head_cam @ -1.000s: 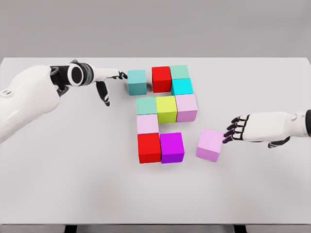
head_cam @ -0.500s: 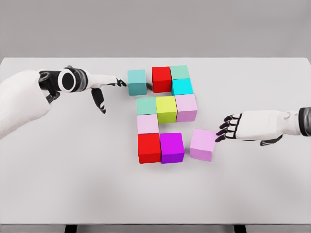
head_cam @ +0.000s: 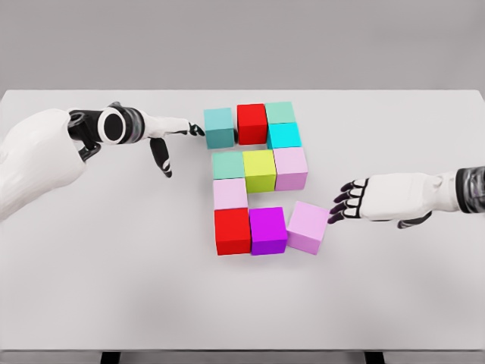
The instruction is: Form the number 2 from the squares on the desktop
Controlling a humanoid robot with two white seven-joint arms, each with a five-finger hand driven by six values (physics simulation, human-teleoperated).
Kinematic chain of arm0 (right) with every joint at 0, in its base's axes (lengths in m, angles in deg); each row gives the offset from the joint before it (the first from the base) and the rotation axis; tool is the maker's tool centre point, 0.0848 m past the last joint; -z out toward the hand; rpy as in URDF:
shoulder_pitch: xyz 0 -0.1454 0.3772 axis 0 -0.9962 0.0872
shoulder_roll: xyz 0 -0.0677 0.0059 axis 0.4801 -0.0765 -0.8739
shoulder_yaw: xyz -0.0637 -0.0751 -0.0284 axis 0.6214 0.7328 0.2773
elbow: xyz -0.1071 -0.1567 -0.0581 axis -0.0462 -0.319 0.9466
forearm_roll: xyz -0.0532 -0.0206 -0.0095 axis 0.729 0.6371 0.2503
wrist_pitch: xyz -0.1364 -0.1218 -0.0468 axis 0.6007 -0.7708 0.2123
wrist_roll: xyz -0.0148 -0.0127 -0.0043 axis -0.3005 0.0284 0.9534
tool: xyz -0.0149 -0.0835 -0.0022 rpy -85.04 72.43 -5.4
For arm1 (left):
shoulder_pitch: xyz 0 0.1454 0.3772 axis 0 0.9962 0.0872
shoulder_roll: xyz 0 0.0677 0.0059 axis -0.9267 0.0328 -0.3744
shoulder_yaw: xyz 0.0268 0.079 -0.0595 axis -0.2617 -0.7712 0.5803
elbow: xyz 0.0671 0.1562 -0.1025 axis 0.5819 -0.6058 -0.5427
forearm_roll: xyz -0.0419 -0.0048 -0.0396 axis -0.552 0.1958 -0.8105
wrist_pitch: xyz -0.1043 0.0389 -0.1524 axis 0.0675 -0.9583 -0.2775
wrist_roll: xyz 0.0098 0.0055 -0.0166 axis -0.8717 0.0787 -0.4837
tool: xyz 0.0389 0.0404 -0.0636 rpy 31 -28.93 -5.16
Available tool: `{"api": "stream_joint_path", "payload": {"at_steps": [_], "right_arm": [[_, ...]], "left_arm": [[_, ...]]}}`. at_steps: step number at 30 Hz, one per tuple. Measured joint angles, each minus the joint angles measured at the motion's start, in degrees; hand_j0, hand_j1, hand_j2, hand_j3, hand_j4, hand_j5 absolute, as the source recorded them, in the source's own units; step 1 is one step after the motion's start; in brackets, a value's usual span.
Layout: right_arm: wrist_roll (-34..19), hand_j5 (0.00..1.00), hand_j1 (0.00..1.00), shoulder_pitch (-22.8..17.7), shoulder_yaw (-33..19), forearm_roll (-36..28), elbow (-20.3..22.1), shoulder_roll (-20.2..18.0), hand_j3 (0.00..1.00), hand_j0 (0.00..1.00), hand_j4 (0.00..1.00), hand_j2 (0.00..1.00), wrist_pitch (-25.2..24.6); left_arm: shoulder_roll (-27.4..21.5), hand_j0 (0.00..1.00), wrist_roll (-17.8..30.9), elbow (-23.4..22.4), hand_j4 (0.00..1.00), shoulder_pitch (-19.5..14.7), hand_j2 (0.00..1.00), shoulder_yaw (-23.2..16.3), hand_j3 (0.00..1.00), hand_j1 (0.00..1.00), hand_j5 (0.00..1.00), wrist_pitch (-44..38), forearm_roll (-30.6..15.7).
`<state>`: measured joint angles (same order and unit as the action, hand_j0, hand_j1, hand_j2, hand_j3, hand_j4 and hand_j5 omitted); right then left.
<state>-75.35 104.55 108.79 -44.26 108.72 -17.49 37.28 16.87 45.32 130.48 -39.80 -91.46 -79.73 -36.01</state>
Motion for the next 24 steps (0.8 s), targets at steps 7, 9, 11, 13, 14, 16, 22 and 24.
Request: {"api": "stream_joint_path", "payload": {"at_steps": [7, 9, 11, 13, 14, 16, 22, 24], "right_arm": [[0.0, 1.00, 1.00, 1.3, -0.6, -0.7, -4.4, -0.7, 1.00, 1.00, 1.00, 1.00, 0.0], [0.0, 1.00, 1.00, 2.8, -0.7, -2.6, -6.6, 0.0, 1.00, 1.00, 1.00, 1.00, 0.0], [0.0, 1.00, 1.00, 2.9, -0.7, -4.1, -8.4, 1.7, 1.00, 1.00, 1.00, 1.00, 0.0], [0.0, 1.00, 1.00, 4.6, -0.5, -4.7, -10.0, 3.6, 1.00, 1.00, 1.00, 1.00, 0.0], [0.0, 1.00, 1.00, 4.9, -0.4, -4.6, -11.2, 4.8, 1.00, 1.00, 1.00, 1.00, 0.0], [0.0, 1.00, 1.00, 5.6, -0.1, -3.8, -13.2, 6.7, 1.00, 1.00, 1.00, 1.00, 0.0], [0.0, 1.00, 1.00, 7.4, 2.5, -1.0, -15.3, 9.6, 1.00, 1.00, 1.00, 1.00, 0.0], [0.0, 1.00, 1.00, 7.6, 2.8, -1.3, -15.8, 9.8, 1.00, 1.00, 1.00, 1.00, 0.0]], "left_arm": [[0.4, 1.00, 0.0, -0.1, 1.00, -0.1, 1.00, 0.1, 1.00, 1.00, 1.00, -0.1, 0.1], [0.5, 1.00, 0.0, -0.1, 1.00, -0.1, 1.00, 0.1, 1.00, 1.00, 1.00, -0.1, 0.1], [0.5, 1.00, 0.0, -0.1, 1.00, -0.1, 1.00, 0.1, 1.00, 1.00, 1.00, -0.2, 0.2], [0.7, 1.00, 0.0, -0.1, 1.00, -0.2, 1.00, 0.1, 1.00, 1.00, 1.00, -0.2, 0.2], [0.9, 1.00, 0.0, -0.4, 1.00, -0.2, 1.00, 0.1, 1.00, 1.00, 1.00, -0.2, 0.2], [1.6, 1.00, 0.0, -1.4, 1.00, -0.4, 1.00, 0.1, 1.00, 1.00, 1.00, -0.2, 0.3], [2.7, 1.00, -0.1, -2.9, 1.00, -0.4, 1.00, 0.2, 1.00, 1.00, 1.00, -0.1, 0.5], [2.8, 1.00, -0.1, -3.0, 1.00, -0.4, 1.00, 0.2, 1.00, 1.00, 1.00, -0.1, 0.5]]}}
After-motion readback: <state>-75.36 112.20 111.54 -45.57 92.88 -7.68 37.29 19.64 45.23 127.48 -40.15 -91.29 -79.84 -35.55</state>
